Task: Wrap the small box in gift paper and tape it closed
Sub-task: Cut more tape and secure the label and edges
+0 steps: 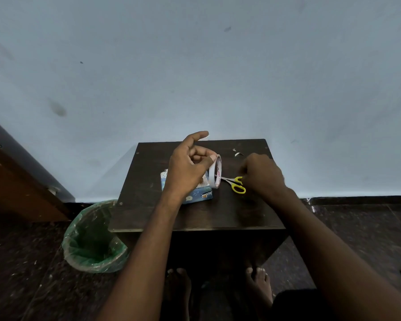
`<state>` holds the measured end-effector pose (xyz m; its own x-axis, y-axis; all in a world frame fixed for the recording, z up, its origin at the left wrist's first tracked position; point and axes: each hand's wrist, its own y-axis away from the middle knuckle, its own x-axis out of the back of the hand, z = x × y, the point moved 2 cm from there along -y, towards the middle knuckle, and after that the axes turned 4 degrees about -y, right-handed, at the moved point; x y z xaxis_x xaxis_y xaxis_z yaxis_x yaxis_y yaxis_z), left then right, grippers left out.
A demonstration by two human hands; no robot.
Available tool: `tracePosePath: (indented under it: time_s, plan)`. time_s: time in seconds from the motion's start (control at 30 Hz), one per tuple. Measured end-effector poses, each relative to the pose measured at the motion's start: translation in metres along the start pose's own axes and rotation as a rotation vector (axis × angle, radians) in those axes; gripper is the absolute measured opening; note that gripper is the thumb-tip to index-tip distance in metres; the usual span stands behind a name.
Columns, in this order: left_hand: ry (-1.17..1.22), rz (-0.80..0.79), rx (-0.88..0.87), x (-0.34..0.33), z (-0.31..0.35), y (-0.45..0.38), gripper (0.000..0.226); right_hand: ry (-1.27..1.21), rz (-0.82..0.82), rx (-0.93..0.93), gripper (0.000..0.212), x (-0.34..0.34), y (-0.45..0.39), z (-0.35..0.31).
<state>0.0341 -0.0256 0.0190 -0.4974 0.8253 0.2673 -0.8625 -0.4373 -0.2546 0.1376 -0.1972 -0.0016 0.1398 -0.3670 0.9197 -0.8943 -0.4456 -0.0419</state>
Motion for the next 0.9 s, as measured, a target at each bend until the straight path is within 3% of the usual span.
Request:
tracePosePath:
  time_s: [0.13,0.17,0.27,0.6,0.73,0.9]
  plan:
    - [0.052,-0.049,0.006,-0.002,0.003,0.0,0.054,-0.428,0.076,0.193,0.059,0.012,-0.001,-0.012]
    - [0.069,-0.065,0.013,-0.002,0.004,0.0,0.054,-0.5,0.075,0.243,0.058,0.014,0.001,-0.017]
    - [0.095,-0.079,0.046,-0.003,0.006,0.002,0.057,-0.616,0.096,0.298,0.027,0.015,0.004,-0.026]
    - [0.205,0.121,0.295,-0.006,0.01,0.004,0.085,-0.567,0.268,0.3,0.021,0.011,0.006,-0.029]
    - [0.276,0.087,0.411,-0.003,0.008,0.005,0.067,-0.546,0.353,0.383,0.022,0.013,0.009,-0.033]
    - [0.26,0.069,0.399,0.0,0.001,0.005,0.051,-0.517,0.343,0.365,0.021,0.011,0.006,-0.033]
